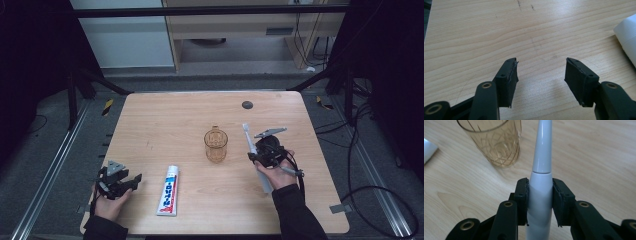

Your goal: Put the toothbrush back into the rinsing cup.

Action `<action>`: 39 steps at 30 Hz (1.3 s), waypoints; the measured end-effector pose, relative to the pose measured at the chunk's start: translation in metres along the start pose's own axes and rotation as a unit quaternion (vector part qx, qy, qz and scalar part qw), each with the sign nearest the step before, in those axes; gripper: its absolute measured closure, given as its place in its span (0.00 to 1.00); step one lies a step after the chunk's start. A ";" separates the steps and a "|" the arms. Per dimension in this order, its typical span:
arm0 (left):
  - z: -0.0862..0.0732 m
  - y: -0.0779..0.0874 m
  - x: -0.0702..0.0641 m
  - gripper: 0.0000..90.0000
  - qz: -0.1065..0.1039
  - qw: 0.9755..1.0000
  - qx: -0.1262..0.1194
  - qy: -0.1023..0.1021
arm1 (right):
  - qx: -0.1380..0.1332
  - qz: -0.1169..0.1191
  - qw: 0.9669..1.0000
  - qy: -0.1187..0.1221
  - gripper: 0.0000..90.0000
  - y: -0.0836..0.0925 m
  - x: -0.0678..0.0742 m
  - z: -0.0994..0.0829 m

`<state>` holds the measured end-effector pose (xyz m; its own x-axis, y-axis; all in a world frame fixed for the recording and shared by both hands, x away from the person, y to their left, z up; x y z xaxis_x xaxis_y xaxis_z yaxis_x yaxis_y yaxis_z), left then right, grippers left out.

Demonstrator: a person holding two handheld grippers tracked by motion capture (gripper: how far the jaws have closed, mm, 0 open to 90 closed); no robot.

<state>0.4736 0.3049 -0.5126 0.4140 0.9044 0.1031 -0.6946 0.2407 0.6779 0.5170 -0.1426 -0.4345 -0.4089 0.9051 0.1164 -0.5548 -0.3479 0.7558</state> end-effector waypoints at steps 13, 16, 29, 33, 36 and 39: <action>0.000 0.000 0.001 0.47 0.002 1.000 -0.002 0.001 | -0.129 0.011 0.991 -0.015 0.75 0.027 -0.001 0.015; 0.000 0.001 0.001 0.47 0.003 1.000 -0.002 0.001 | -0.153 0.010 0.988 -0.014 0.75 0.030 0.000 0.021; 0.000 0.001 0.001 0.47 0.003 1.000 -0.003 0.004 | -0.242 0.020 0.970 -0.016 0.75 0.035 0.019 0.046; 0.000 0.001 0.002 0.47 0.003 1.000 -0.004 0.004 | -0.267 0.025 0.963 -0.019 0.75 0.037 0.024 0.055; -0.001 0.001 0.002 0.47 0.003 1.000 -0.004 0.004 | -0.286 0.034 0.957 -0.024 0.75 0.041 0.029 0.065; -0.001 0.001 0.002 0.47 0.003 1.000 -0.004 0.004 | -0.300 0.038 0.953 -0.025 0.75 0.043 0.034 0.073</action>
Point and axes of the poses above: each handheld gripper's, and its own axes: y roughly backward along the jaws, z roughly out of its top, x roughly to its left, the point moved 4 cm from there along -y, roughly forward along the jaws, and after that the axes turned 7 degrees about -y, right-handed, at the moved point
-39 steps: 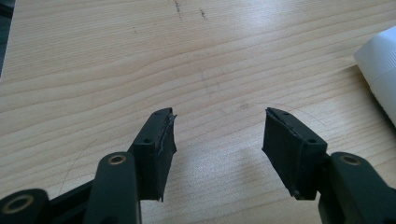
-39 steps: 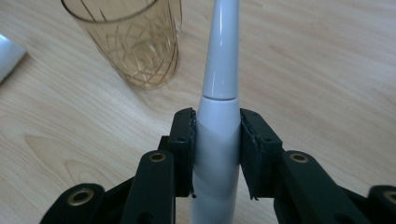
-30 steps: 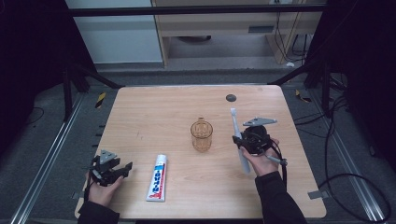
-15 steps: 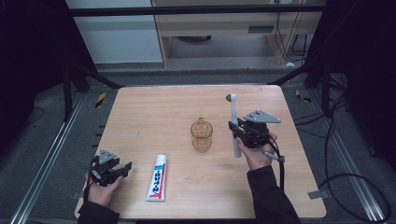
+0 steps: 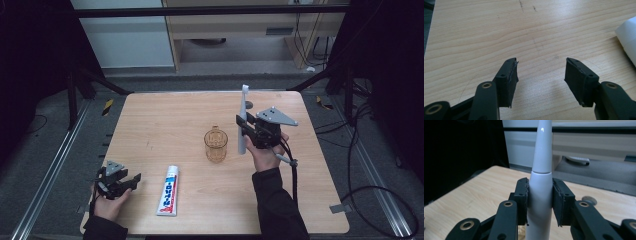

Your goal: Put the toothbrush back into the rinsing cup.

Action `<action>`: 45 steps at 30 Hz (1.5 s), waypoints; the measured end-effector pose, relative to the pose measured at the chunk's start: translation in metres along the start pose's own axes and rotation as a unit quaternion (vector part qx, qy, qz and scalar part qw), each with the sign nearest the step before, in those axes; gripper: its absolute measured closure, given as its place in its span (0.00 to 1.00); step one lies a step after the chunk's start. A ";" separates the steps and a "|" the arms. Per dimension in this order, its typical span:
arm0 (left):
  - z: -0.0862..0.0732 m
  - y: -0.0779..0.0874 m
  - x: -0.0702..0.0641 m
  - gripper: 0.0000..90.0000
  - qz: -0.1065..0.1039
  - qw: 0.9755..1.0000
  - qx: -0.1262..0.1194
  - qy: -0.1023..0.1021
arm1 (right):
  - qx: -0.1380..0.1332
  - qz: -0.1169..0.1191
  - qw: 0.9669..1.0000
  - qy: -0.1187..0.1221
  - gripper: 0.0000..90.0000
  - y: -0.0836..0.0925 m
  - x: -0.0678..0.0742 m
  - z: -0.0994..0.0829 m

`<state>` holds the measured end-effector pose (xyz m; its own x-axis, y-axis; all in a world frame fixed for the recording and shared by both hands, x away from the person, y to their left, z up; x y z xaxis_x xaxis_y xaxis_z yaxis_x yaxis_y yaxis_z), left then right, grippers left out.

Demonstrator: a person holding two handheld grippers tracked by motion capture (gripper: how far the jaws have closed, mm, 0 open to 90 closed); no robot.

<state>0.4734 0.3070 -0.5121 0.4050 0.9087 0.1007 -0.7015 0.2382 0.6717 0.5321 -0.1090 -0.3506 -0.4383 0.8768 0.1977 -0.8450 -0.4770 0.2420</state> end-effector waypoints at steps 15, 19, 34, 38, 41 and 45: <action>0.000 0.000 0.001 0.47 0.001 1.000 0.000 0.001 | -0.063 0.012 0.998 -0.014 0.75 -0.025 0.018 0.012; 0.000 0.000 0.001 0.47 0.001 1.000 0.000 0.001 | -0.070 0.013 0.997 -0.015 0.75 -0.030 0.019 0.011; 0.000 0.000 0.001 0.47 0.001 1.000 0.000 0.001 | -0.059 0.015 0.998 -0.008 0.75 -0.056 0.024 -0.015; 0.000 0.000 0.001 0.47 0.001 1.000 0.000 0.000 | -0.048 0.011 0.999 -0.006 0.75 -0.062 0.023 -0.025; 0.000 0.000 0.002 0.47 0.001 1.000 0.000 0.001 | -0.039 0.007 0.999 -0.004 0.75 -0.067 0.021 -0.033; 0.000 0.000 0.001 0.47 0.001 1.000 0.000 0.001 | -0.033 0.004 0.999 -0.002 0.75 -0.069 0.020 -0.038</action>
Point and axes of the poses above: each handheld gripper's, and its own axes: y roughly backward along the jaws, z roughly out of its top, x roughly to its left, the point moved 4 cm from there along -y, roughly forward along the jaws, and after that the axes turned 7 degrees about -y, right-handed, at the moved point
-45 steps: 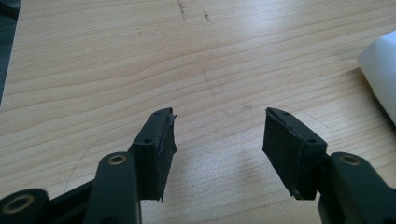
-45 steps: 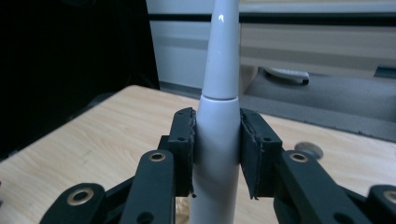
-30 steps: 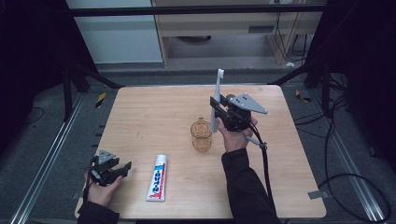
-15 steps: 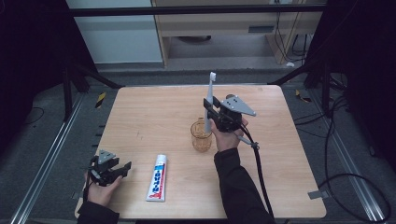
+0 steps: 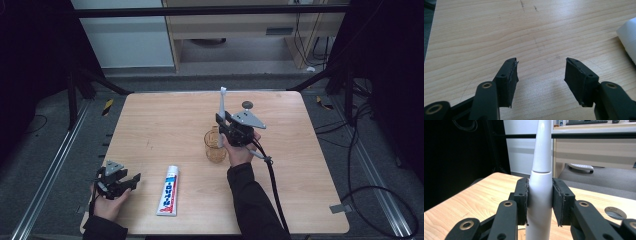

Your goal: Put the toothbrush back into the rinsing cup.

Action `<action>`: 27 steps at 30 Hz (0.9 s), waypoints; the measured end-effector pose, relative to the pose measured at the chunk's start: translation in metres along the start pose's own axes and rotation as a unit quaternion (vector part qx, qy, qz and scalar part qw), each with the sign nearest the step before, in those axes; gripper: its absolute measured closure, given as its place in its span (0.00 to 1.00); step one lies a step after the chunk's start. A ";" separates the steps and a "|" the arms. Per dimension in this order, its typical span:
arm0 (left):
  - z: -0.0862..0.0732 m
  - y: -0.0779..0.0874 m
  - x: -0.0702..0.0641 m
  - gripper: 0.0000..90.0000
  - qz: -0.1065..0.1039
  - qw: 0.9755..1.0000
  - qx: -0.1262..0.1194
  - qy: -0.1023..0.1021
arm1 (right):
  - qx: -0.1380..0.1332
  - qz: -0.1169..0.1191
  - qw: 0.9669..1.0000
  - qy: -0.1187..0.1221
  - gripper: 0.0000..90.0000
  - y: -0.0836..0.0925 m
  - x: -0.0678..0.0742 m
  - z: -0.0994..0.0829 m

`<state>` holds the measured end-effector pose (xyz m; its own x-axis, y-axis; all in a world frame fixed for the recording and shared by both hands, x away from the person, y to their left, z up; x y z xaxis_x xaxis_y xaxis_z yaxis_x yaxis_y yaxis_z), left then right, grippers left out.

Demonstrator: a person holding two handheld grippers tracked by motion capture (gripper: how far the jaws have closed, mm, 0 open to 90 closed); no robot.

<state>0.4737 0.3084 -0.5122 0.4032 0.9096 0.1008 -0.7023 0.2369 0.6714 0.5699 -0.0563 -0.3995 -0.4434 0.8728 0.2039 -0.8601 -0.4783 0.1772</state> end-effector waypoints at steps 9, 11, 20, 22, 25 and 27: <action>0.000 0.000 0.000 0.47 0.000 1.000 0.001 -0.001 | 0.020 -0.001 1.000 -0.002 0.75 -0.001 -0.003 -0.014; 0.000 0.000 0.000 0.47 0.000 1.000 0.001 0.000 | 0.025 -0.002 1.000 0.001 0.75 -0.002 -0.004 -0.017; 0.000 0.000 0.000 0.47 0.000 1.000 0.002 -0.001 | 0.053 -0.001 0.999 0.010 0.75 0.001 -0.006 -0.031; 0.000 0.000 0.000 0.47 0.001 1.000 0.001 -0.001 | 0.056 -0.001 0.998 0.012 0.75 0.001 -0.006 -0.032; 0.000 0.000 -0.001 0.47 0.001 1.000 0.001 -0.001 | 0.065 0.000 0.998 0.017 0.75 0.002 -0.007 -0.037; 0.000 0.000 -0.001 0.47 0.001 1.000 0.002 -0.001 | 0.073 0.001 0.997 0.017 0.75 0.002 -0.008 -0.041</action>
Point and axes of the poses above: each handheld gripper's, and its own axes: y roughly backward along the jaws, z roughly out of its top, x roughly to its left, the point moved 4 cm from there along -y, roughly forward along the jaws, and after that the axes turned 7 degrees about -y, right-handed, at the moved point
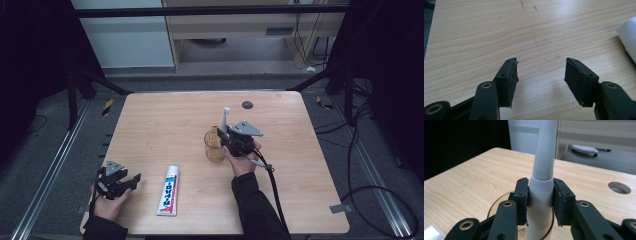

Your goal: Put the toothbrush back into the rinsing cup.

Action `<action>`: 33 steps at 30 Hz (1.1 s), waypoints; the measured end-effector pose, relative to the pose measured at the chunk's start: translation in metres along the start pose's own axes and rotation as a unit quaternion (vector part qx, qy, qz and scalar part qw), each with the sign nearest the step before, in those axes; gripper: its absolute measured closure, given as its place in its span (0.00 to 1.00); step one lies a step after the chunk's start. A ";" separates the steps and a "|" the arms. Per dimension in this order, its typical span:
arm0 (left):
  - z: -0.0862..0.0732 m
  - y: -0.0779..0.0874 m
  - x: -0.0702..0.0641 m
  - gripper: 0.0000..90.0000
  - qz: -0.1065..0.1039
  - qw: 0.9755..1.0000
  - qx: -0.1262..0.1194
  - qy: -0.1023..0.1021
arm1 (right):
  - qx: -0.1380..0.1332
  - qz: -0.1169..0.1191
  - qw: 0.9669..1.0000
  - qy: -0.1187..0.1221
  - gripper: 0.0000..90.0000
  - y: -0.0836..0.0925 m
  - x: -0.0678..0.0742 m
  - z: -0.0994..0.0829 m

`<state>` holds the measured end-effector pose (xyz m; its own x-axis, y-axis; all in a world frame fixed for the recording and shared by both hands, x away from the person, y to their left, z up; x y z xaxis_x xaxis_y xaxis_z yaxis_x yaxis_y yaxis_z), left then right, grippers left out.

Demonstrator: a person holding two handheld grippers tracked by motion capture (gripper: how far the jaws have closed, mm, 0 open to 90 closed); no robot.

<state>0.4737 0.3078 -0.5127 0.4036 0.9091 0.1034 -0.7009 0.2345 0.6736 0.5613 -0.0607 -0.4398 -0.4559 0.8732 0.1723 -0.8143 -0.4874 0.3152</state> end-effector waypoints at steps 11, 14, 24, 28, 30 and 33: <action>0.000 0.000 0.000 0.47 0.000 1.000 0.000 0.000 | 0.015 0.004 1.000 0.008 0.75 -0.001 0.001 -0.004; 0.000 0.000 0.000 0.47 0.000 1.000 0.000 0.001 | 0.017 0.006 1.000 0.010 0.74 0.000 0.002 -0.004; 0.000 0.000 0.000 0.47 0.000 1.000 0.000 0.000 | 0.024 0.011 1.000 0.016 0.73 0.001 0.006 -0.005; 0.000 0.000 0.000 0.47 -0.001 1.000 0.000 0.001 | 0.025 0.011 0.999 0.020 0.72 0.001 0.008 -0.006; 0.000 0.000 0.000 0.47 -0.001 1.000 0.001 0.000 | 0.027 0.011 0.999 0.022 0.71 0.001 0.008 -0.006; 0.000 0.000 0.000 0.47 0.000 1.000 0.000 0.000 | 0.029 0.011 0.999 0.025 0.66 0.001 0.008 -0.007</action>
<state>0.4734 0.3076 -0.5125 0.4039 0.9090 0.1028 -0.7003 0.2349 0.6741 0.5544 -0.0540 -0.4444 -0.4916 0.8606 0.1330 -0.7827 -0.5036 0.3656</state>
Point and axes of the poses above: each handheld gripper's, and its own axes: y roughly backward along the jaws, z roughly out of its top, x roughly to its left, the point moved 4 cm from there along -y, roughly forward along the jaws, and after that the axes turned 7 degrees about -y, right-handed, at the moved point
